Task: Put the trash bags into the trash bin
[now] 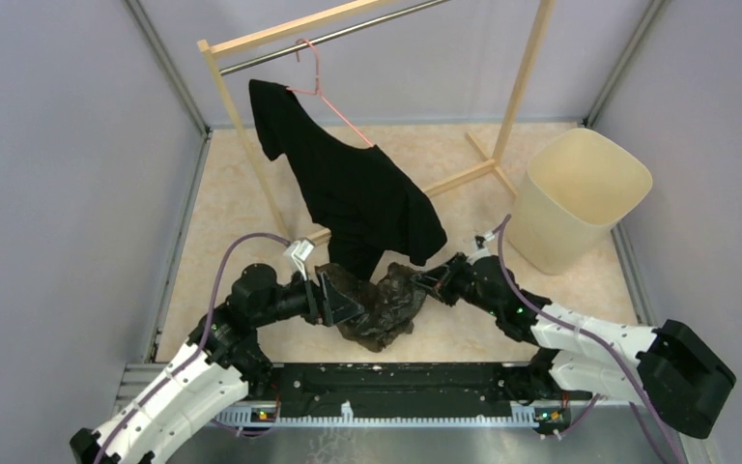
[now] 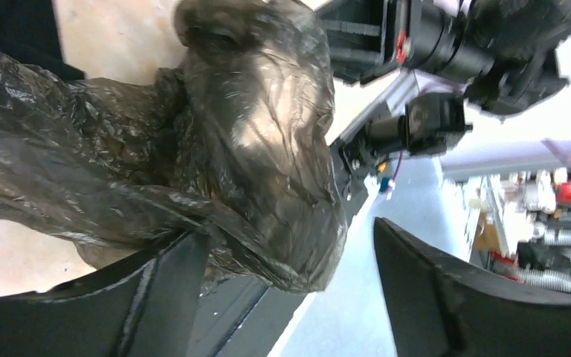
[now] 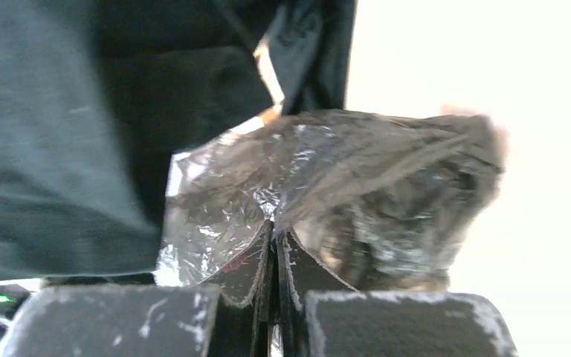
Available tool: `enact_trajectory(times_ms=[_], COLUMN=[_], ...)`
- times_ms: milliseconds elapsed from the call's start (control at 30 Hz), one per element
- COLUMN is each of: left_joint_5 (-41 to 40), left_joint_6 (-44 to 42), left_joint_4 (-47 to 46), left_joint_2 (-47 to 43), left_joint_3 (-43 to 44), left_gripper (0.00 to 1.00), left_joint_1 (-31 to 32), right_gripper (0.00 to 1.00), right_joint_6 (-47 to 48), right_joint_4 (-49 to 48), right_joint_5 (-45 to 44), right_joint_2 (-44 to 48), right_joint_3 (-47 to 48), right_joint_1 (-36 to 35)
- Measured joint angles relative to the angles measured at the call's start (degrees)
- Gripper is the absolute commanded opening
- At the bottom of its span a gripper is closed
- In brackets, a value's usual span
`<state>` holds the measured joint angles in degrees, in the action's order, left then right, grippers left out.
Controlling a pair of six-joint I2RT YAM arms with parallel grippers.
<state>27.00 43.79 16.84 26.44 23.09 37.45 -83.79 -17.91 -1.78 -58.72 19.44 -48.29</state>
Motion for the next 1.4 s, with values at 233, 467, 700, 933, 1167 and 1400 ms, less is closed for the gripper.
enact_trajectory(times_ms=[233,467,700,933,1167,1400], left_joint_5=[-14.2,-26.9,-25.2,-17.1,-12.8,-14.2], left_joint_6=[-0.7,-1.0,-1.5,-2.4,-3.5,-8.1], left_joint_4=[13.0,19.7,21.2,15.5,13.6,23.0], left_joint_2=[2.6,15.0,22.8,23.6,29.1,30.3], left_joint_3=[12.5,20.7,20.7,13.1,11.2,34.3], left_gripper=[0.98,0.98,0.98,0.62,0.0,0.0], left_joint_1=[0.0,0.0,-0.1,-0.2,-0.2,-0.2], right_gripper=[0.0,0.0,0.0,0.0,0.0,0.0], right_joint_6=[18.9,38.1,44.2,44.8,45.6,49.8], right_joint_4=[-1.7,11.7,16.5,18.5,27.3,47.4], right_joint_5=[13.2,16.3,17.4,19.1,18.1,15.4], right_joint_2=[5.9,15.1,17.1,17.5,17.2,8.0], right_joint_3=[-7.0,0.7,3.3,3.2,6.3,31.1], right_joint_1=[6.5,6.6,6.6,6.6,6.6,6.8])
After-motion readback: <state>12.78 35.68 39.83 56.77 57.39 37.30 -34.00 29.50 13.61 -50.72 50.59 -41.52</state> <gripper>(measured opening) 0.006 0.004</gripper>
